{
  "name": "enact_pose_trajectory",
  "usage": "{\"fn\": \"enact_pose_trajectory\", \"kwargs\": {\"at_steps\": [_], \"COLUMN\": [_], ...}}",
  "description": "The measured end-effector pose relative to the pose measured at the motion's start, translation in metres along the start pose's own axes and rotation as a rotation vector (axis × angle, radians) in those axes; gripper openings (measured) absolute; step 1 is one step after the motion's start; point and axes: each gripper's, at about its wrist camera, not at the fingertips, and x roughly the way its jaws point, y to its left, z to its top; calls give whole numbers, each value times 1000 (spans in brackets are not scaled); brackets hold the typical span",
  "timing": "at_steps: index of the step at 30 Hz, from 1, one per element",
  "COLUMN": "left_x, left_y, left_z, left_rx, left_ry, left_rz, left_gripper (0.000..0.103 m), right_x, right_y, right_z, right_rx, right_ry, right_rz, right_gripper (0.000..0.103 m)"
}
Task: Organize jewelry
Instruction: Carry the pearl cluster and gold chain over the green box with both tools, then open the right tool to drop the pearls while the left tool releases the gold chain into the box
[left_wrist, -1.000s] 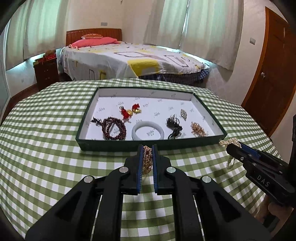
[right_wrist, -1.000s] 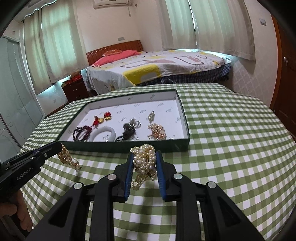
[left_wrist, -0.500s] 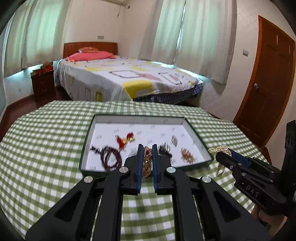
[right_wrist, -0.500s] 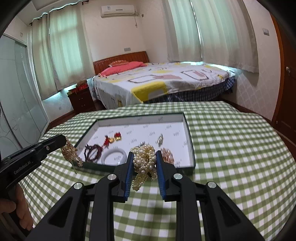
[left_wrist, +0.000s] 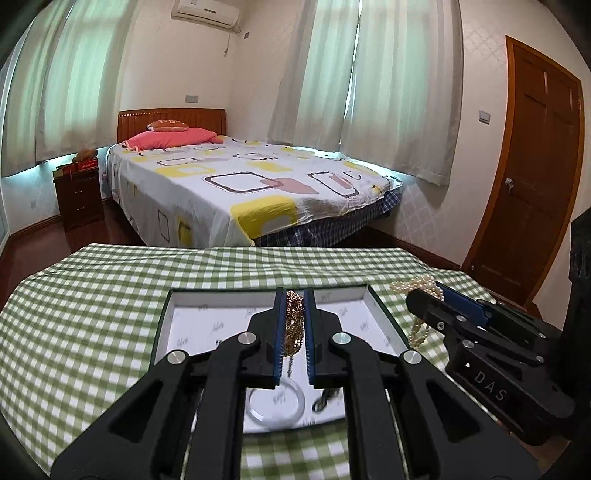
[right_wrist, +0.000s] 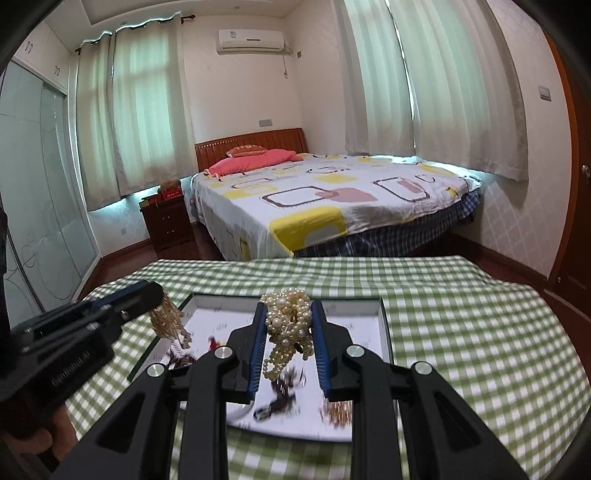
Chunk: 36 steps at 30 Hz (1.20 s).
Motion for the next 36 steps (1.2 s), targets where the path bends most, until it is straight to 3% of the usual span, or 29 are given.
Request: {"fn": "enact_pose_trajectory", "kwargs": {"at_steps": [8,22,36], "left_x": [55,158,191], "left_y": [-3,22,25], "left_z": [15,-14,-23], "left_rx": [5,-44,-44], "left_ry": [12,217,333], "left_rz": [-2,44,77], "left_gripper": [10,10,10], "right_x": [52,128,165], "right_y": [-4,-30,-33], "right_z": [12,-6,-10], "right_rx": [-14,18,25], "right_ry": [19,160,293], "right_rz": [-13,-35,-52], "right_gripper": [24,24,24]}}
